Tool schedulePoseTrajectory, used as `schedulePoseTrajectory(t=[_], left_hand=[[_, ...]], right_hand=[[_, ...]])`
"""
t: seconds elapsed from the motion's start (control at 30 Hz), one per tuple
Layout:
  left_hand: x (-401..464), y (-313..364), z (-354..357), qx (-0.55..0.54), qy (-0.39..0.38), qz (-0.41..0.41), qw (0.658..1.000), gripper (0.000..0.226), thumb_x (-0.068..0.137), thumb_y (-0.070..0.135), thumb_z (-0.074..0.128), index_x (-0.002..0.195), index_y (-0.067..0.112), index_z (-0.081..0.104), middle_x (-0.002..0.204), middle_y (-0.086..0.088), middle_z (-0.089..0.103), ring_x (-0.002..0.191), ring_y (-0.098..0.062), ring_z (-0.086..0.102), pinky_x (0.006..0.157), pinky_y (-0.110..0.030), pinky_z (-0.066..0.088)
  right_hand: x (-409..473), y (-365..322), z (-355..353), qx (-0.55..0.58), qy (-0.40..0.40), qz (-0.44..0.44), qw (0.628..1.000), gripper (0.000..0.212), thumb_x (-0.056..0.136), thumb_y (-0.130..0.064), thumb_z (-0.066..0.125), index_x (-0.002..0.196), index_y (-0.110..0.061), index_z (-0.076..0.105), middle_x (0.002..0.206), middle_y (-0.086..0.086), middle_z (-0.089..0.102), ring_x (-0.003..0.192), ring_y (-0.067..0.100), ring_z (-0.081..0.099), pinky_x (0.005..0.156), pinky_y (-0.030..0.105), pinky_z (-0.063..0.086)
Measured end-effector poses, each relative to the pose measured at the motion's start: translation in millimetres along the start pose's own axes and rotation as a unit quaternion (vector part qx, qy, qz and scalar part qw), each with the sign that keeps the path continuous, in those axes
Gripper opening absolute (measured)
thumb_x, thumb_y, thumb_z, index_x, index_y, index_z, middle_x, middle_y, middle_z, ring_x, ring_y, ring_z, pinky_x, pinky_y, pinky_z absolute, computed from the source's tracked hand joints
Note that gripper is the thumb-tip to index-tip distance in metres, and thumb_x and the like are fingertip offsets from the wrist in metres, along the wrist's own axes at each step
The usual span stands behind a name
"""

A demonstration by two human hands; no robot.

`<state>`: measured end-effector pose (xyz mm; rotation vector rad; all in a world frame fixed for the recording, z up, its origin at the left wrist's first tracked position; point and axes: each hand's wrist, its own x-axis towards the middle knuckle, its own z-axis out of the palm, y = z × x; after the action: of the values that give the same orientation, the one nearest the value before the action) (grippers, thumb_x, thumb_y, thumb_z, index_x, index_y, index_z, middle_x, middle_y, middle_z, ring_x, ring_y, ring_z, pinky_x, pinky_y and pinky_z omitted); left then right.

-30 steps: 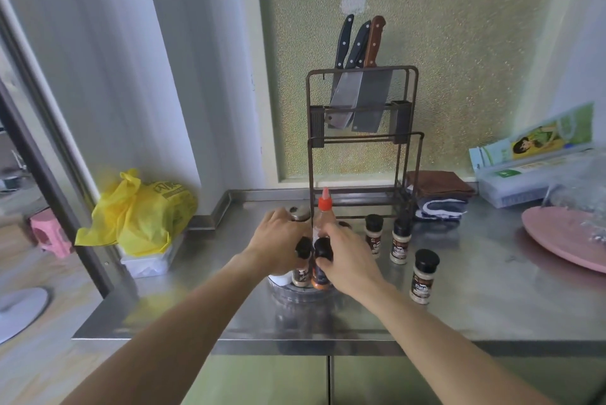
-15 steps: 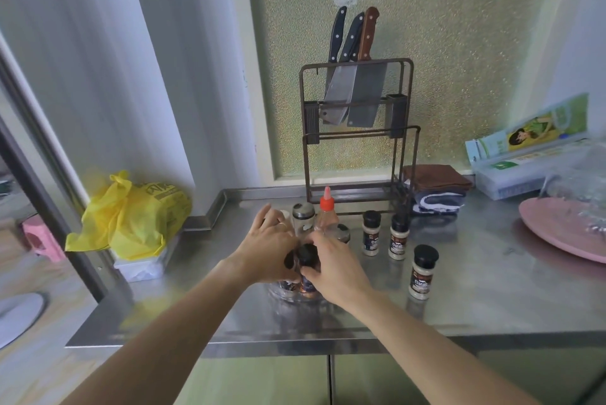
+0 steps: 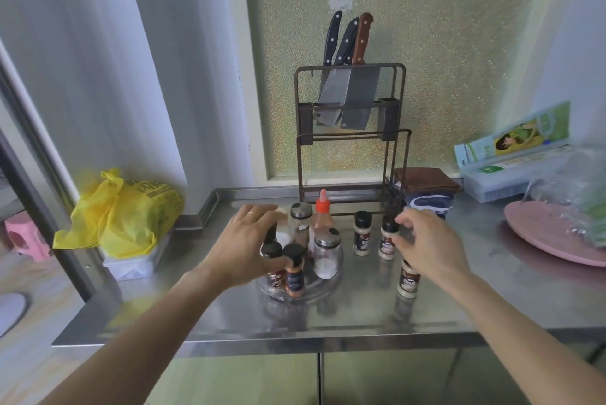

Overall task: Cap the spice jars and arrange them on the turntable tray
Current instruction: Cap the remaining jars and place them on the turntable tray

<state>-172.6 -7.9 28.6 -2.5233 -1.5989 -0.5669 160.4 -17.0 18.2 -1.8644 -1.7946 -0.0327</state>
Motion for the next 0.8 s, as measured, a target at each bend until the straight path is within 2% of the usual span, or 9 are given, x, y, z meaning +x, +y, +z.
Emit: schedulePoseTrajectory(t=[0.1, 0.17, 0.27, 0.33, 0.43, 0.5, 0.6, 0.7, 0.8], left_hand=[[5, 44, -1, -0.083, 0.077, 0.03, 0.993, 0.053, 0.084, 0.052, 0.071, 0.131, 0.032, 0.056, 0.136, 0.01, 0.055, 0.123, -0.013, 0.051, 0.103, -0.033, 0.047], [14, 84, 12, -0.12, 0.076, 0.059, 0.988, 0.043, 0.089, 0.04, 0.067, 0.129, 0.027, 0.057, 0.129, 0.006, 0.058, 0.117, -0.016, 0.054, 0.098, -0.032, 0.048], [31, 136, 54, -0.16, 0.037, 0.059, 0.985, 0.039, 0.09, 0.021, 0.06, 0.129, 0.018, 0.055, 0.121, -0.005, 0.06, 0.113, -0.026, 0.056, 0.093, -0.035, 0.046], [40, 161, 84, -0.191, -0.006, 0.017, 0.981, 0.043, 0.088, 0.014, 0.056, 0.131, 0.016, 0.051, 0.122, -0.009, 0.06, 0.114, -0.032, 0.058, 0.093, -0.04, 0.047], [47, 185, 114, -0.235, -0.068, -0.049, 0.968, 0.055, 0.086, 0.016, 0.065, 0.137, 0.017, 0.045, 0.127, -0.012, 0.061, 0.117, -0.036, 0.059, 0.095, -0.042, 0.047], [50, 195, 121, -0.253, -0.071, -0.068, 0.962, 0.051, 0.084, 0.018, 0.069, 0.13, 0.014, 0.048, 0.12, -0.013, 0.067, 0.112, -0.038, 0.062, 0.09, -0.044, 0.05], [54, 193, 112, -0.275, -0.023, -0.08, 0.958, 0.042, 0.083, 0.019, 0.069, 0.122, 0.016, 0.052, 0.11, -0.011, 0.073, 0.103, -0.037, 0.067, 0.083, -0.044, 0.053], [53, 169, 77, -0.264, 0.038, -0.036, 0.963, 0.043, 0.085, 0.022, 0.07, 0.125, 0.02, 0.053, 0.109, -0.005, 0.074, 0.099, -0.029, 0.069, 0.082, -0.041, 0.056], [36, 126, 39, -0.24, 0.147, -0.023, 0.959, 0.033, 0.087, 0.018, 0.067, 0.119, 0.023, 0.059, 0.103, 0.005, 0.071, 0.092, -0.017, 0.067, 0.079, -0.036, 0.055]], right_hand=[[-5, 21, -2, 0.001, -0.043, 0.037, 0.998, 0.043, 0.08, -0.051, 0.076, 0.115, -0.03, 0.063, 0.112, -0.007, 0.066, 0.106, 0.021, 0.064, 0.079, 0.035, 0.051], [-11, 27, 1, 0.003, -0.07, 0.048, 0.996, 0.051, 0.077, -0.058, 0.076, 0.118, -0.032, 0.06, 0.111, -0.011, 0.061, 0.108, 0.018, 0.063, 0.08, 0.033, 0.048], [-19, 33, 13, 0.014, -0.081, 0.048, 0.995, 0.048, 0.074, -0.053, 0.078, 0.113, -0.032, 0.058, 0.105, -0.011, 0.062, 0.1, 0.02, 0.065, 0.072, 0.031, 0.045], [-22, 38, 22, 0.021, -0.069, 0.038, 0.997, 0.041, 0.076, -0.043, 0.078, 0.11, -0.031, 0.057, 0.1, -0.008, 0.066, 0.093, 0.022, 0.067, 0.067, 0.032, 0.043], [-26, 38, 27, 0.027, -0.041, 0.03, 0.998, 0.036, 0.079, -0.035, 0.079, 0.107, -0.033, 0.058, 0.097, -0.008, 0.071, 0.087, 0.022, 0.069, 0.068, 0.035, 0.05], [-26, 35, 22, 0.035, -0.034, 0.03, 0.998, 0.035, 0.078, -0.036, 0.081, 0.106, -0.034, 0.06, 0.094, -0.009, 0.074, 0.084, 0.02, 0.07, 0.069, 0.035, 0.053], [-22, 24, 3, 0.071, -0.03, 0.019, 0.997, 0.037, 0.077, -0.033, 0.085, 0.107, -0.034, 0.063, 0.091, -0.012, 0.072, 0.084, 0.018, 0.073, 0.07, 0.031, 0.052], [-10, -1, -17, 0.115, -0.017, -0.009, 0.993, 0.041, 0.077, -0.031, 0.086, 0.112, -0.034, 0.066, 0.094, -0.014, 0.072, 0.087, 0.014, 0.072, 0.076, 0.031, 0.054], [3, -36, -29, 0.184, -0.002, -0.043, 0.982, 0.037, 0.079, -0.031, 0.085, 0.111, -0.035, 0.066, 0.097, -0.013, 0.073, 0.085, 0.006, 0.072, 0.077, 0.026, 0.055]])
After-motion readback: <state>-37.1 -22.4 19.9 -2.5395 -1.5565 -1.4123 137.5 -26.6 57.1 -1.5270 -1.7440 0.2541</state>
